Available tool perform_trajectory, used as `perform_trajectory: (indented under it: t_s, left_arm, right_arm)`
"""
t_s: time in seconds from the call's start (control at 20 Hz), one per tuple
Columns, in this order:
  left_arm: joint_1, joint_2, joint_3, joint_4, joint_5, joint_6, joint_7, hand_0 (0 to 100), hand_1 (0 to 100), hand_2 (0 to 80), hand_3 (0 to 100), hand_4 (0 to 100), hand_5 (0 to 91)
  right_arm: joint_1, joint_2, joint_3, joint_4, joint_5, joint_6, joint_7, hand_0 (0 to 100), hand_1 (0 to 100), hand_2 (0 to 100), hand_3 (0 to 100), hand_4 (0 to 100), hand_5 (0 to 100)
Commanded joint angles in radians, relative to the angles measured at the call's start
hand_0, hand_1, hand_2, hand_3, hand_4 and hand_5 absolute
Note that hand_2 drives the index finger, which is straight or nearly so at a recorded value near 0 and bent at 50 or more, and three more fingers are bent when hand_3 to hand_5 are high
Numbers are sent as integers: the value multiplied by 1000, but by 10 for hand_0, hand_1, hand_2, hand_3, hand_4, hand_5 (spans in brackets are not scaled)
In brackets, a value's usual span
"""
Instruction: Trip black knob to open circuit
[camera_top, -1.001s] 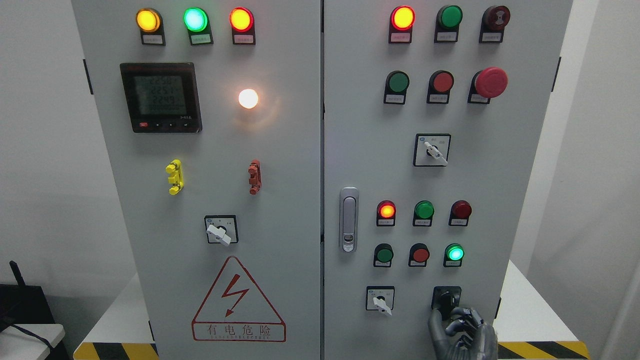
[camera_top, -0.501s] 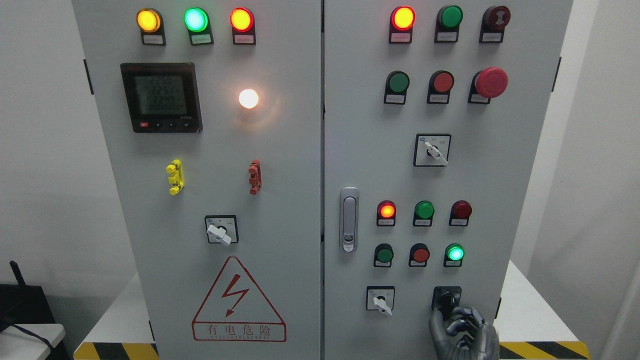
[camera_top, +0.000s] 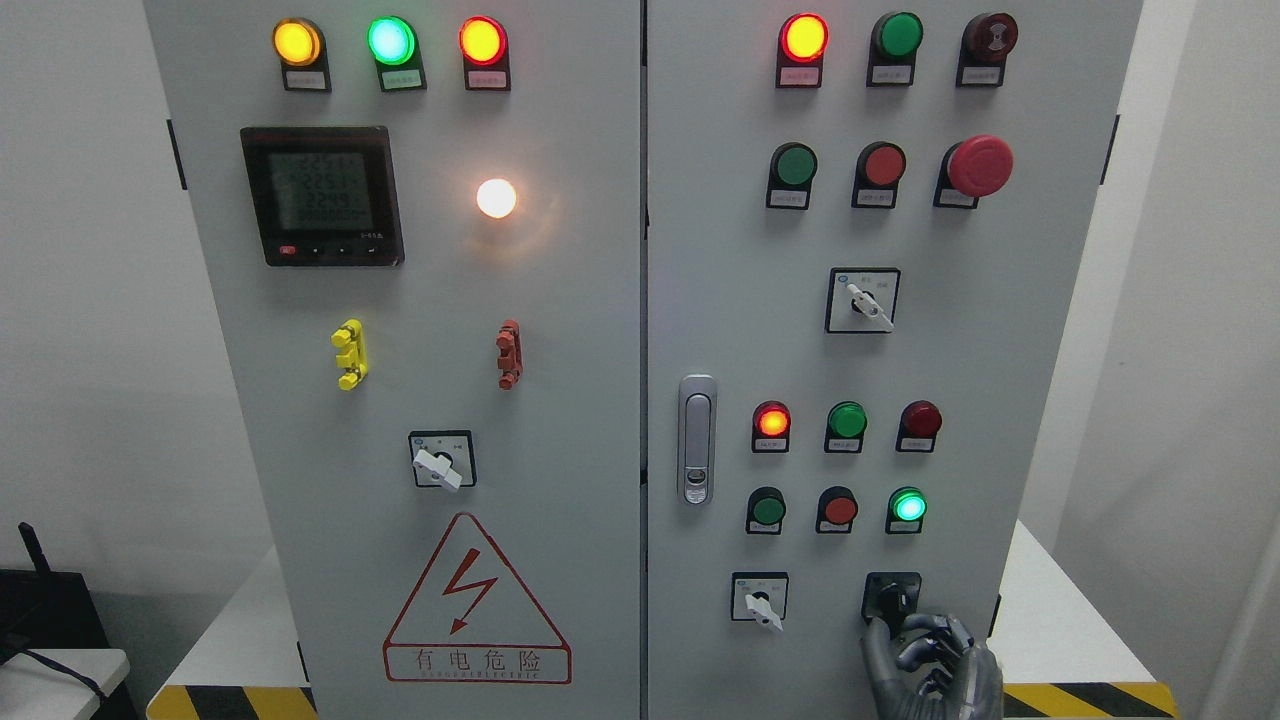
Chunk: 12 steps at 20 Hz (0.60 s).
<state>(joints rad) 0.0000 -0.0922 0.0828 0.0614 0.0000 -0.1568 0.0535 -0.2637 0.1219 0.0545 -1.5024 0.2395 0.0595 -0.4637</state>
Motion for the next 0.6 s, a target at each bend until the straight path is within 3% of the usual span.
perform_trajectory:
  t_s: [0.0,0.55]
  left_arm:
    - [-8,0,0,0,-32,0,0,120,389,0,0,0,0]
    - [-8,0,0,0,-32,0,0,120,389,0,0,0,0]
  right_arm:
    - [0,-1,-1,1,4,2,0,462,792,568,845,820,918]
    - [1,-1,-1,13,27,0,2,459,793,568,845,819,918]
